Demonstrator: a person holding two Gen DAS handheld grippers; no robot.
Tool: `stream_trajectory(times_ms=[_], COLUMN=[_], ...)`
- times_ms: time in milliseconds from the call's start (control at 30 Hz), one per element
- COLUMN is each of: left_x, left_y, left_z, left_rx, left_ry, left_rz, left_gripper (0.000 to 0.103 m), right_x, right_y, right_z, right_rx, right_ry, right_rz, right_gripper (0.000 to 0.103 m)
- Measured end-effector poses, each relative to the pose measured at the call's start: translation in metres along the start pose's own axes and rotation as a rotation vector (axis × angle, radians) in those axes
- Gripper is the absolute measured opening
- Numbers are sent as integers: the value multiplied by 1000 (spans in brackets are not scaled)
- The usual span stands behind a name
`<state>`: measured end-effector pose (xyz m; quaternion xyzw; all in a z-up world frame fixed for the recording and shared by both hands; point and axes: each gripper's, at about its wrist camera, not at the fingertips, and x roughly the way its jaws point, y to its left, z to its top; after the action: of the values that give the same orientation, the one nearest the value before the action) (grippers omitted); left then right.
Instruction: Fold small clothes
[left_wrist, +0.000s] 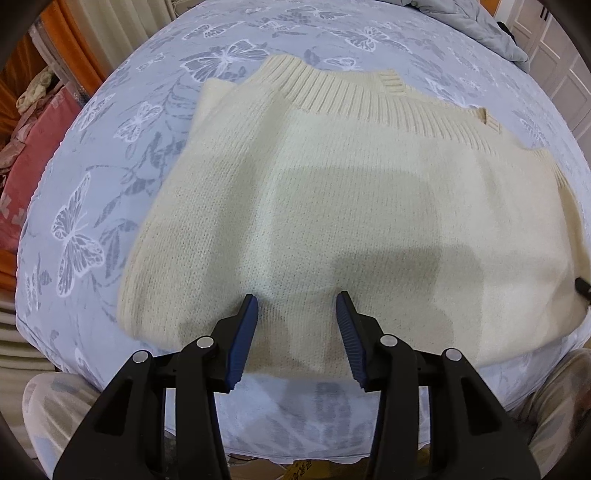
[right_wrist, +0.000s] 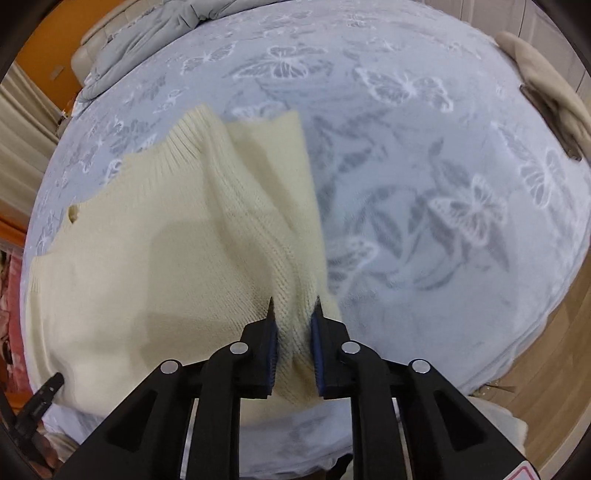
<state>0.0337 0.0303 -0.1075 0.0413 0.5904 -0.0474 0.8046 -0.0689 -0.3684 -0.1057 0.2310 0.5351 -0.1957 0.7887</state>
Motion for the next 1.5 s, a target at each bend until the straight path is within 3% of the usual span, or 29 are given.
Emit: stream_trajectory(times_ms=[133,300,367,467,567,800,933,1000,1100,1233,1300,1367,1400,1433,1500], left_x=[0,2,3,4,6,9,9,9,8,-14,-25,-26,-24,-19,-10], left_y=[0,-2,-2,-1,0,1,1,2,2,22,46,70,80,98,121], left_z=[-1,0,0,0,2,3,3,3,3,-6,-16,-25,-28,-33,-40], left_rx=[0,4,6,12,13,14,12,10,6,-86,-173,-273,-318,-400,-515], left_ry=[3,9,12,16,20,24,20,17,16,-29,-57,-51,-44,-32,-9], left_rz=[-2,6,8,8,3,-1,1,-4,-7,-65,-97,-107,-104,-105,-149], left_gripper=[44,44,44,44,44,44,44,44,44,45,55,63,67,68,68], right_x=[-36,-43,-34,-11,36,-18,-12,9,1,-31,-17,4,0,-11,-28], right_y=[18,59,69,73,60,41,31,28,27,35,34,28,27,31,48], right_z=[7,30,41,53,51,31,-4,-13,-12,-16,-25,-37,-39,-41,-42], right_rx=[-14,-122,-133,-140,-168,-86,-53,-95,-70,-97,-140,-147,-129,-109,-96], right_ry=[-115,-149,-152,-111,10,-83,-2,44,47,-9,35,108,95,70,42], right_rz=[13,80,54,27,-123,26,42,4,18,31,-8,-68,-60,-31,75], right_gripper=[23,23,23,21,14,14,14,11,11,19,19,12,14,24,24])
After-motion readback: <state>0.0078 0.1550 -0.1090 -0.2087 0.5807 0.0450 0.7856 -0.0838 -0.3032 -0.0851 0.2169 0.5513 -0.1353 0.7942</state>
